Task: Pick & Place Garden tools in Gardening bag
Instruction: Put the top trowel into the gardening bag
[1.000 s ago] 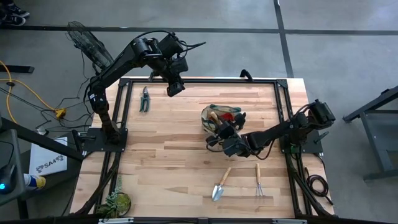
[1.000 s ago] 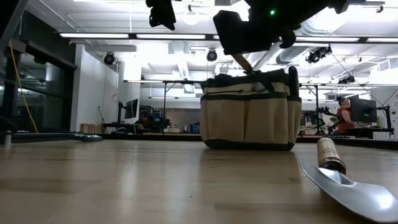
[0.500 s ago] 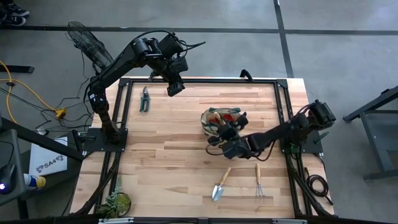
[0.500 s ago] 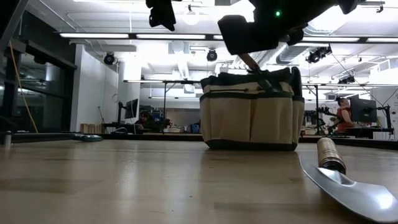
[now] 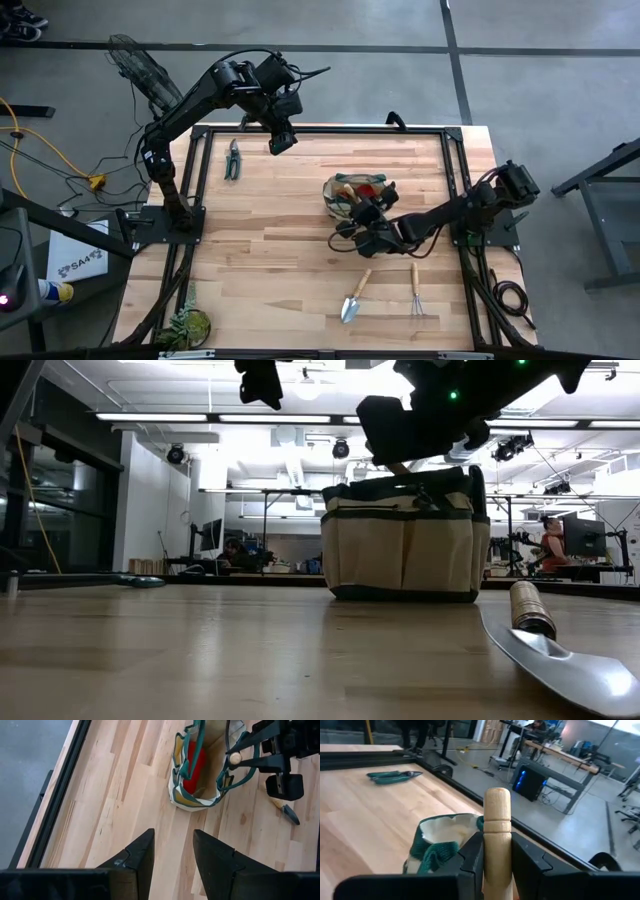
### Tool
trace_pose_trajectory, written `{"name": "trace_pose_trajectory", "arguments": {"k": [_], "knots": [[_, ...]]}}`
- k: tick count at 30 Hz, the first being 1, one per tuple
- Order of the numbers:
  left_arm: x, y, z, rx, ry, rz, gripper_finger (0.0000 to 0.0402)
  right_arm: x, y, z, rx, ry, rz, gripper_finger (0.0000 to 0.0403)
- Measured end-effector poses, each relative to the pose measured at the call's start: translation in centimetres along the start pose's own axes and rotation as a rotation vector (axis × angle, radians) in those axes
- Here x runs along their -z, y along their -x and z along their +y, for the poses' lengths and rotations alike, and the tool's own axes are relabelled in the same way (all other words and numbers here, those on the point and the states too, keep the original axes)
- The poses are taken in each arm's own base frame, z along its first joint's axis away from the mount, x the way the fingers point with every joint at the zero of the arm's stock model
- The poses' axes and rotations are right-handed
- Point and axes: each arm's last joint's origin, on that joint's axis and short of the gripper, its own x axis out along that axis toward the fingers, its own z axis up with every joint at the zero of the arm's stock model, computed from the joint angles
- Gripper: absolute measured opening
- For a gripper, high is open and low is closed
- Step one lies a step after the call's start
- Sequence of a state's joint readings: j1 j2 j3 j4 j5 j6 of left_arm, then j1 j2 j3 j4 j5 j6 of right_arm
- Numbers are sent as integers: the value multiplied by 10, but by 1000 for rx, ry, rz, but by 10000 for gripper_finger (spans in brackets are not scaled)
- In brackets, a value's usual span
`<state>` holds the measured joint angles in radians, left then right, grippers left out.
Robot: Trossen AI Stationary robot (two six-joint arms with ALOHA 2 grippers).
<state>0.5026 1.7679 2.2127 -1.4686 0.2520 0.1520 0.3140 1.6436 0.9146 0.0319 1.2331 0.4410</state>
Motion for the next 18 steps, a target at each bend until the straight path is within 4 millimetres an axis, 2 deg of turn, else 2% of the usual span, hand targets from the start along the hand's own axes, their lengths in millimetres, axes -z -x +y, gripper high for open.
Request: {"name": "trace_pose_trajectory", "arguments": {"k": [18], "knots": [[0, 0, 0, 0, 1, 0, 132, 0, -3, 0, -28, -8, 17, 85]]}}
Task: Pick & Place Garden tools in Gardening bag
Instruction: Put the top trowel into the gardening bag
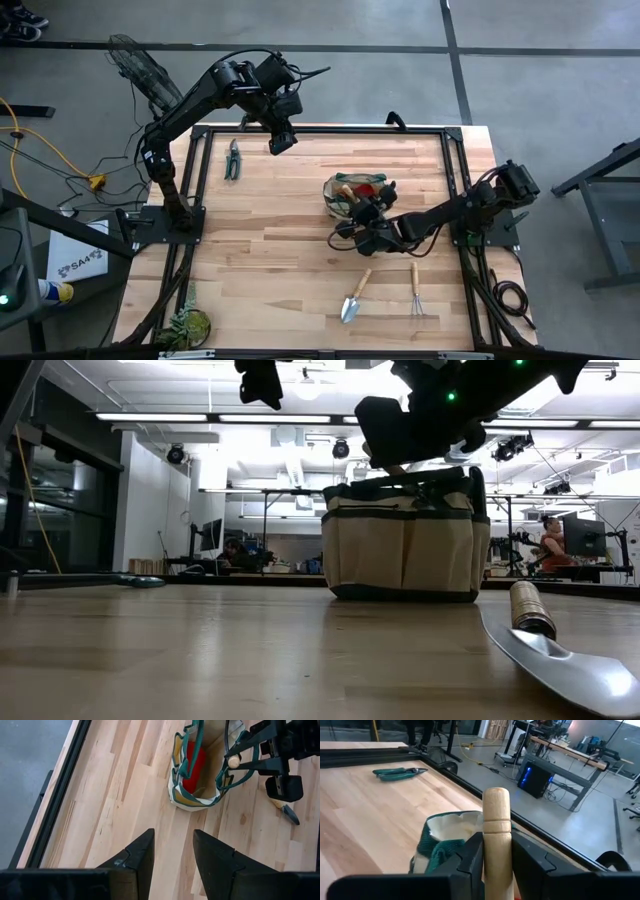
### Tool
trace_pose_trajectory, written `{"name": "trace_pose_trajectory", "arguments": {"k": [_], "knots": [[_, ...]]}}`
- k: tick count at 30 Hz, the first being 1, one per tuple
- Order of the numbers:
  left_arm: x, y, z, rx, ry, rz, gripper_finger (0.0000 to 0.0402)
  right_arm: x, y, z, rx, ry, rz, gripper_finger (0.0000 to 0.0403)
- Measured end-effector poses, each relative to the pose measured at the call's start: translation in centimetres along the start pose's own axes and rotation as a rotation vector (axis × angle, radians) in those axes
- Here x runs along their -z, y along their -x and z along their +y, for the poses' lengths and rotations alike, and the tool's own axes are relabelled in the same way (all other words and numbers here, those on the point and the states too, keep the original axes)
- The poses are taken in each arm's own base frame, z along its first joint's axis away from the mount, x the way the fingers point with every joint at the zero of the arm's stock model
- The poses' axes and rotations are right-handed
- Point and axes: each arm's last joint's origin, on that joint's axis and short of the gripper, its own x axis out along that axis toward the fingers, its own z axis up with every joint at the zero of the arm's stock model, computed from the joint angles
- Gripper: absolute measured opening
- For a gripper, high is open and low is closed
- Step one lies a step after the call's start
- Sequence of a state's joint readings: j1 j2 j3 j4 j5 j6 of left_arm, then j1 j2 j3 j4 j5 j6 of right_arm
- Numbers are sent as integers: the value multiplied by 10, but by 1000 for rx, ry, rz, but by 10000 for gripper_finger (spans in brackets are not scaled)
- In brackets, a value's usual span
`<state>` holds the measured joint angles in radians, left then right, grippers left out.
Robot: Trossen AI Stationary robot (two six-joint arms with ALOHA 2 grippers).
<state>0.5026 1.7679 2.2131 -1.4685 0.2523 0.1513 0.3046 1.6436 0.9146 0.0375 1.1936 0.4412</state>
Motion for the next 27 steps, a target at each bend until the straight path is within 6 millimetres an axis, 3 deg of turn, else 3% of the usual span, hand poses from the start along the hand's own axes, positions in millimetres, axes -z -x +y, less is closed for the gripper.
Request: {"name": "trace_pose_trajectory", "arguments": {"k": [4, 14, 27], "knots": [[0, 0, 0, 0, 0, 0, 132, 0, 0, 2, -46, -15, 18, 93], [0, 0, 0, 0, 0, 0, 132, -4, 1, 1, -37, -46, -1, 163], [0, 0, 0, 0, 0, 1, 132, -24, 7, -15, 2, -41, -41, 125]]}}
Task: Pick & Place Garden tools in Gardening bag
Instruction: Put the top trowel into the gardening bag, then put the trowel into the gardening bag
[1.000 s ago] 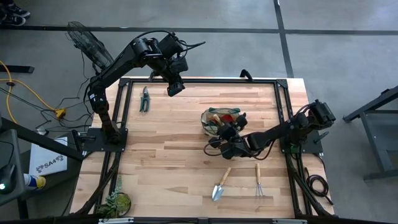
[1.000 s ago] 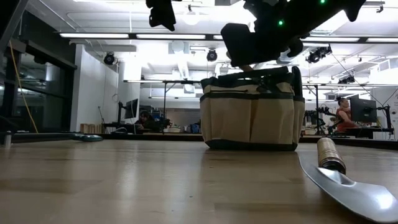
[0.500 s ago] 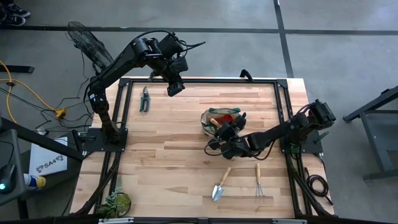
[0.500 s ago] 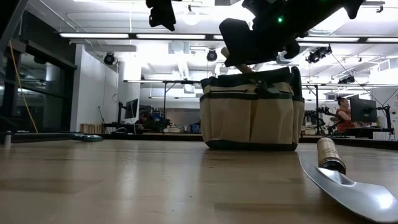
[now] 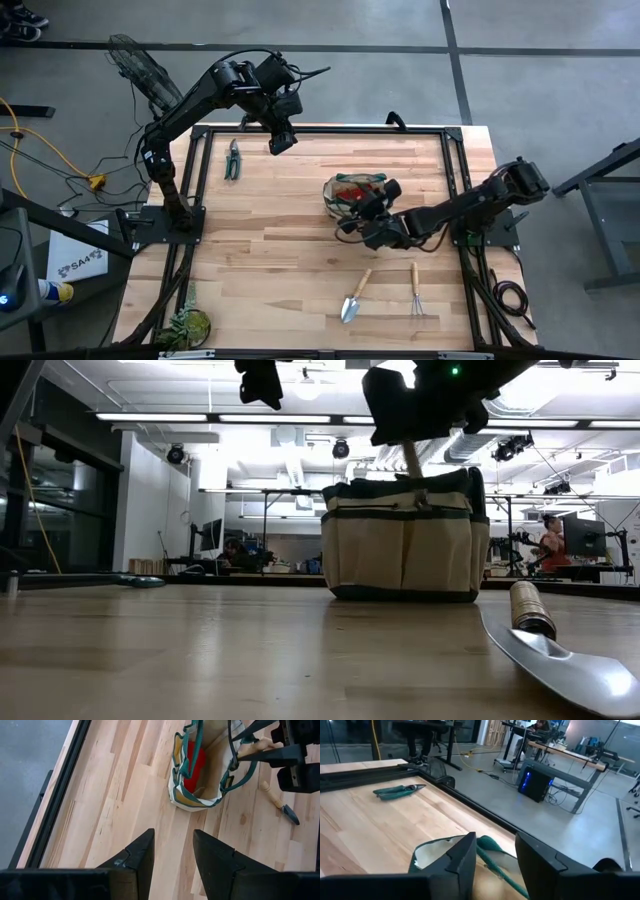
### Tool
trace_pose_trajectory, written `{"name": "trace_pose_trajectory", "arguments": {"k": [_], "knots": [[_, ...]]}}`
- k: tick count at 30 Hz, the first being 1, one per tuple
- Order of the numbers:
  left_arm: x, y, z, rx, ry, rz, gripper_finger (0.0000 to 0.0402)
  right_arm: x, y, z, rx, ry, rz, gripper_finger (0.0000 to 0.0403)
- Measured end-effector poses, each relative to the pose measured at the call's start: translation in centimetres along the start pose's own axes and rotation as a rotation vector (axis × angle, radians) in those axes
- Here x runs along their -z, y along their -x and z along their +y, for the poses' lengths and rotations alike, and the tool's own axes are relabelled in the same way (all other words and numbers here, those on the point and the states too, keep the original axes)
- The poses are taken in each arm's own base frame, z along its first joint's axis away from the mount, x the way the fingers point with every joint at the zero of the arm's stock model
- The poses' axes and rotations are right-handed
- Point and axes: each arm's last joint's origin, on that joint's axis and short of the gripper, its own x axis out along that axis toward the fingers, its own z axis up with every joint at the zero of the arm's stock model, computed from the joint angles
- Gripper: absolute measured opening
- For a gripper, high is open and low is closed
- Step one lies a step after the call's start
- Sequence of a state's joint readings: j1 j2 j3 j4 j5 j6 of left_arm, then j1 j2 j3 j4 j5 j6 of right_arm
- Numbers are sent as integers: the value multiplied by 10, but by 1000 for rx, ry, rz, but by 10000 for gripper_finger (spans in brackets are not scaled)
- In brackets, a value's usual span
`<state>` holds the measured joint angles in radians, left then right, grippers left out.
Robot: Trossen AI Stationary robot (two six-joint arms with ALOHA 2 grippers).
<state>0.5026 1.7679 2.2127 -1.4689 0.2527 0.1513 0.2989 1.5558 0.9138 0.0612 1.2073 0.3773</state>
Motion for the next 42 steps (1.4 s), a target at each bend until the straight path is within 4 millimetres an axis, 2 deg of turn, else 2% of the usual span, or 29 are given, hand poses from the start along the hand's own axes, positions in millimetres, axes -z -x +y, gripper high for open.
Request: {"name": "trace_pose_trajectory", "arguments": {"k": [12, 21, 27, 33, 38, 42], "knots": [[0, 0, 0, 0, 0, 0, 132, -3, 9, -1, 27, 18, -28, 61], [0, 0, 0, -1, 0, 0, 132, -37, 23, -26, -12, -42, -64, 7], [0, 0, 0, -1, 0, 0, 132, -55, 34, -50, -43, -106, -72, 4], [0, 0, 0, -1, 0, 0, 132, -64, 45, -72, -111, -251, -39, 4], [0, 0, 0, -1, 1, 0, 132, -63, 51, -87, -247, -378, 76, 4], [0, 0, 0, -1, 1, 0, 132, -57, 56, -93, -383, -447, 236, 4]]}}
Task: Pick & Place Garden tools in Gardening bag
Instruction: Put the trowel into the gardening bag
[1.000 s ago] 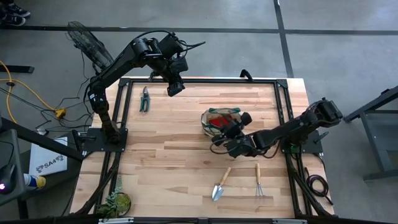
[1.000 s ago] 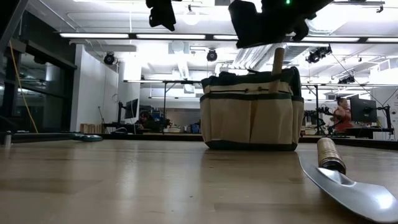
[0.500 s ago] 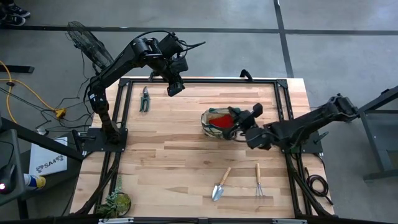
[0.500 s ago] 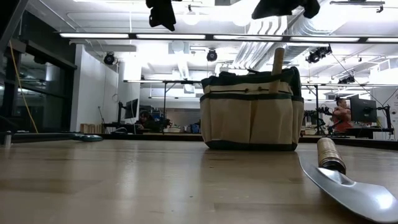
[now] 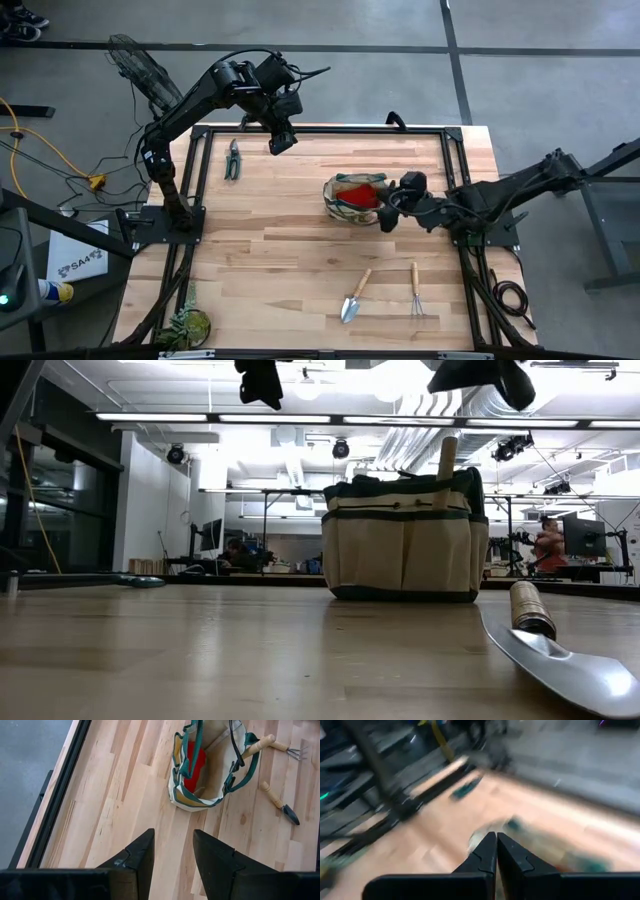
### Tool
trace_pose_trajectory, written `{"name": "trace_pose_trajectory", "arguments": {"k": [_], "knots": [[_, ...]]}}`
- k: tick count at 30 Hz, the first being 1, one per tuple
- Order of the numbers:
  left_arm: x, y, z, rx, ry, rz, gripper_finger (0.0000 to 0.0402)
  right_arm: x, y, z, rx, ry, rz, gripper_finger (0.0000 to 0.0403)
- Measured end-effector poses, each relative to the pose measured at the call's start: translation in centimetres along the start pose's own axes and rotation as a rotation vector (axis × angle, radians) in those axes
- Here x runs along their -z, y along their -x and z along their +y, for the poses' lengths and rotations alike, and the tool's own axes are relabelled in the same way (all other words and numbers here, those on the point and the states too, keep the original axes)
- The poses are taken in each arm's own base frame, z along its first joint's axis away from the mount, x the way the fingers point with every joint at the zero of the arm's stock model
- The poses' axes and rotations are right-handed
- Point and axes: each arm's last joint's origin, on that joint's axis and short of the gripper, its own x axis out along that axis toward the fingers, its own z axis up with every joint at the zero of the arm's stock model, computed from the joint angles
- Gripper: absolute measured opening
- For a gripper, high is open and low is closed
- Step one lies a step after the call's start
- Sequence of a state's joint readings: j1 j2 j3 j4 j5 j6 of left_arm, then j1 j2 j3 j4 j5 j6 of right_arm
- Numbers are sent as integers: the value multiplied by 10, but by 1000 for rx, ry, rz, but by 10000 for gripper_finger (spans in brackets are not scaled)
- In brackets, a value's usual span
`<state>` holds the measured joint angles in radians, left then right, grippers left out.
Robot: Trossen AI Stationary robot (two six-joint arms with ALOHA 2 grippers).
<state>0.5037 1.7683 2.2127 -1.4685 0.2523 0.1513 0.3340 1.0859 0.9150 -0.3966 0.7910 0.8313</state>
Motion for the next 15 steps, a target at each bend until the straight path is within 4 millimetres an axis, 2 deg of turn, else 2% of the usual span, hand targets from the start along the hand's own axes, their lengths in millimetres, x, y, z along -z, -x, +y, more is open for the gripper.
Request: {"name": "trace_pose_trajectory", "arguments": {"k": [9, 12, 15], "knots": [[0, 0, 0, 0, 9, 0, 132, 21, 6, -8, -122, -145, 481, 4], [0, 0, 0, 11, 29, -2, 132, 27, 9, -13, -86, -163, 603, 4], [0, -1, -3, 30, 65, -2, 132, 35, 15, -22, 35, -167, 674, 4]]}}
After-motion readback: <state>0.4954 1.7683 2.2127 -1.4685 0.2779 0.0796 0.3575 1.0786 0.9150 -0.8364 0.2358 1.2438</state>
